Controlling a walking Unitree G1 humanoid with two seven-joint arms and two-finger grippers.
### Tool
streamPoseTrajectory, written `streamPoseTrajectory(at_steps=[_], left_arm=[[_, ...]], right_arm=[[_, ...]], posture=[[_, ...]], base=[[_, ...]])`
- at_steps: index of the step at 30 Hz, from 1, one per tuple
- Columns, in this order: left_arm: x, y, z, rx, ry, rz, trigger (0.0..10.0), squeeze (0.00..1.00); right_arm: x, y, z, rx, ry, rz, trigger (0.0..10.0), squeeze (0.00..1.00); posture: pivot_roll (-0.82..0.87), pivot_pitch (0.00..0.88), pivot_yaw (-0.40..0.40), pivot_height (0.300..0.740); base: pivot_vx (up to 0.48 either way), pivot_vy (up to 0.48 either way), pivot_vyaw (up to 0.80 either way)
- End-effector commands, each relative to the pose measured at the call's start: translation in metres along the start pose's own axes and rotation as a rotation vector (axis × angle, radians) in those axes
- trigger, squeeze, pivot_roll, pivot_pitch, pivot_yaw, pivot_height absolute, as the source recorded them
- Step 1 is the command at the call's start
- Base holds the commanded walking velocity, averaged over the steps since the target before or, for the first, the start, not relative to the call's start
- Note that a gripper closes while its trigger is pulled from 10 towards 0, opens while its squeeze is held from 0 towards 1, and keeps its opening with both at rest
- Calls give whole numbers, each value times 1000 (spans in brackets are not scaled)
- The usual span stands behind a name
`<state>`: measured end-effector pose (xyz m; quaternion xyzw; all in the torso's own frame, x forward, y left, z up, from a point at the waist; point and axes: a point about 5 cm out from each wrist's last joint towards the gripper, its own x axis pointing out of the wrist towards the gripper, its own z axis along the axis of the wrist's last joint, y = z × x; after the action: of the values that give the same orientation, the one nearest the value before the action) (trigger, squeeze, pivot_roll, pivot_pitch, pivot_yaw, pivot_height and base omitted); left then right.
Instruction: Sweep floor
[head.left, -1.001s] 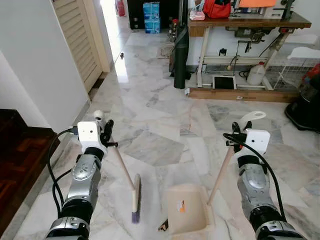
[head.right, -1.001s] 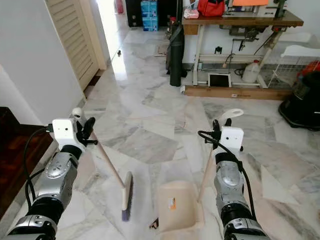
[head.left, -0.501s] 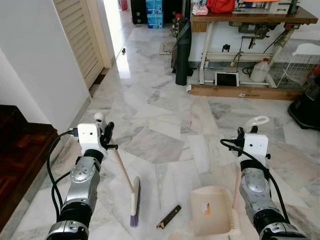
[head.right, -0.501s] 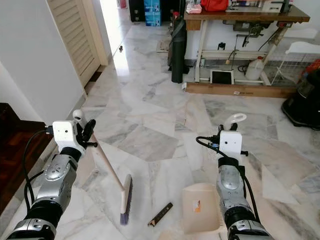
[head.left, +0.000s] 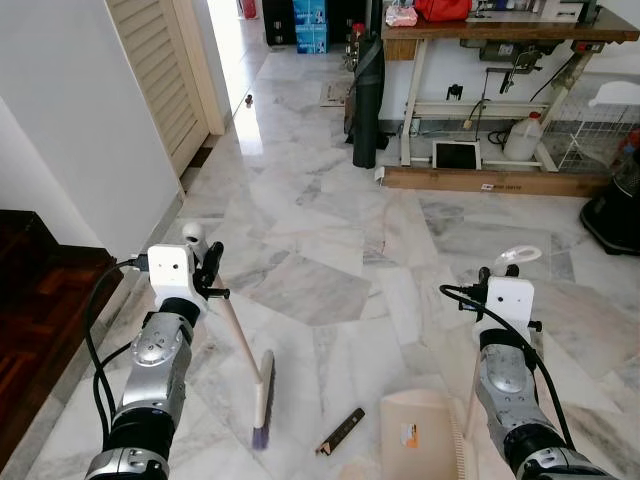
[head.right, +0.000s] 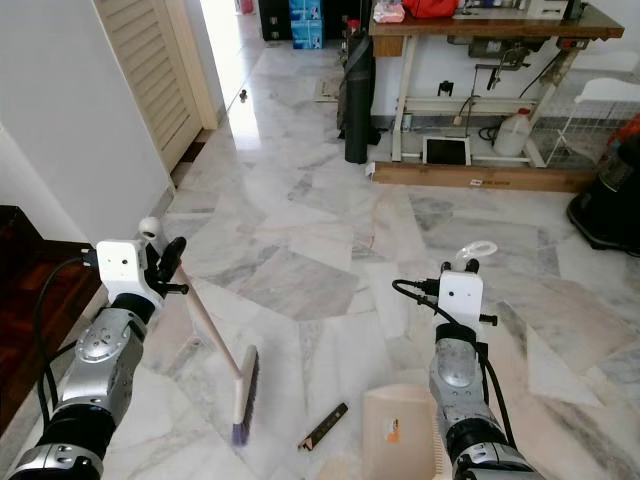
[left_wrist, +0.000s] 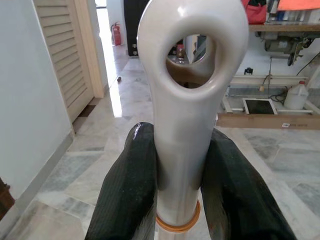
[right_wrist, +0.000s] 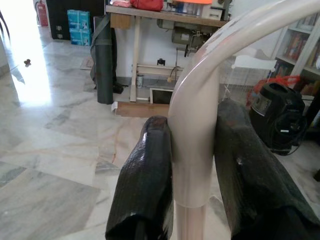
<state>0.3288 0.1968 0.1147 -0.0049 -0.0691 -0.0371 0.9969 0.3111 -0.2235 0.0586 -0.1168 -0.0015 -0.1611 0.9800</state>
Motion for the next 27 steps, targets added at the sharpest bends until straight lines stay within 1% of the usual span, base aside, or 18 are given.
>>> streamPoseTrajectory(at_steps=[1, 4, 9, 12, 14, 19, 20, 27], left_arm=[[1, 2, 11, 17, -43, -8, 10000, 0], [0, 2, 12, 20, -39, -13, 10000, 0], [-1, 2, 14, 22, -33, -30, 10000, 0], [-1, 2, 15, 22, -31, -38, 10000, 0], [0, 1, 15, 20, -19, -52, 10000, 0], [1, -2, 13, 4, 2, -80, 10000, 0], [0, -4, 12, -9, 14, -98, 10000, 0], [0, -11, 7, -49, 59, -160, 10000, 0]], right_arm=[[4, 4, 9, 0, -44, 8, 10000, 0], [3, 5, 4, -12, -11, 2, 10000, 0], [-5, 9, -7, -10, 48, -10, 10000, 0], [-7, 11, -10, -20, 63, -10, 10000, 0], [-10, 15, -15, 6, 103, 8, 10000, 0], [-14, 19, -18, 10, 114, 16, 10000, 0], [-16, 20, -20, 7, 117, 19, 10000, 0], [-18, 20, -23, 4, 132, 23, 10000, 0]], posture=[[128, 37, 75, 740], [138, 37, 77, 740], [158, 35, 83, 740], [162, 34, 84, 740], [166, 30, 88, 740], [163, 29, 90, 740], [164, 27, 89, 740], [159, 32, 90, 740]], base=[[0, 0, 0], [0, 0, 0], [0, 0, 0], [0, 0, 0], [0, 0, 0], [0, 0, 0], [0, 0, 0], [0, 0, 0]])
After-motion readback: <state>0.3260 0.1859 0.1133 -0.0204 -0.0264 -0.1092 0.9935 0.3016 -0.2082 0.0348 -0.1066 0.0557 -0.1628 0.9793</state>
